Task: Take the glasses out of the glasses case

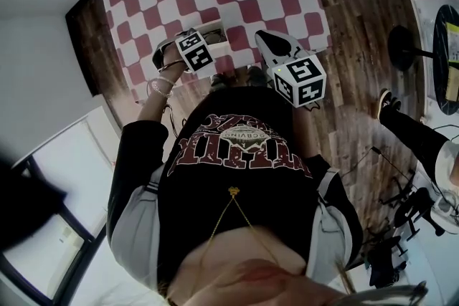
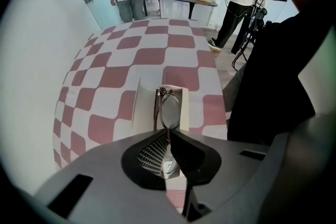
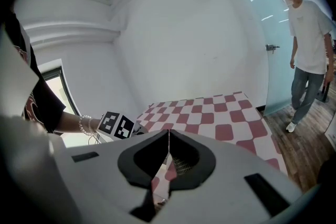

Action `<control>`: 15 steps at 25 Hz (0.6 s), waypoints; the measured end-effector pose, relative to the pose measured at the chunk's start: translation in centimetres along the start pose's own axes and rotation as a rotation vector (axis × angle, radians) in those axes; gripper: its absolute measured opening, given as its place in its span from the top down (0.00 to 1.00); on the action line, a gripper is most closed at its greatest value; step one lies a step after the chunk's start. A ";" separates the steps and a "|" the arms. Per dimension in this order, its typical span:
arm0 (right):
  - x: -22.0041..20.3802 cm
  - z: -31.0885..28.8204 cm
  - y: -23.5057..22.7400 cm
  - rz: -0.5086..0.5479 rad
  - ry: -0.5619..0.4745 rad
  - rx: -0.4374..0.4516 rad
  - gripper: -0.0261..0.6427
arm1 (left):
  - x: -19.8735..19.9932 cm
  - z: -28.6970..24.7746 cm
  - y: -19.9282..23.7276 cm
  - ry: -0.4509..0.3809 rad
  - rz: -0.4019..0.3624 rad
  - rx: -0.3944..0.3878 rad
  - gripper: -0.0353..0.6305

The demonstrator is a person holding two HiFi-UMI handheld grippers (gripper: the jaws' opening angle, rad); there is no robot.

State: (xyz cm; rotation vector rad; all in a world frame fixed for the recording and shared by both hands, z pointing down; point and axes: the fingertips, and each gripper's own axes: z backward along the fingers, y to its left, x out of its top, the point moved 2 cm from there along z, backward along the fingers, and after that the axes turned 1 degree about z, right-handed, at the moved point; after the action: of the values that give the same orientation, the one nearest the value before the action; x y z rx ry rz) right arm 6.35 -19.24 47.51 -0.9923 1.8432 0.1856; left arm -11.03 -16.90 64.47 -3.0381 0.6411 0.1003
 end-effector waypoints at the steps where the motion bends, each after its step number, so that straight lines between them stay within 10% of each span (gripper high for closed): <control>1: -0.1 0.0 0.1 0.000 0.000 -0.001 0.93 | 0.0 0.0 0.0 -0.001 0.000 0.003 0.90; 15: -0.1 0.4 0.7 0.017 0.002 0.005 0.93 | -0.1 1.5 0.5 -0.025 0.008 0.050 0.91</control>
State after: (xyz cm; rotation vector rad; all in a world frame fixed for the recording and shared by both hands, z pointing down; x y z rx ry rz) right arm 6.19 -18.52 47.23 -0.9742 1.8530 0.1902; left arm -11.40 -17.26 63.01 -2.9819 0.6433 0.1205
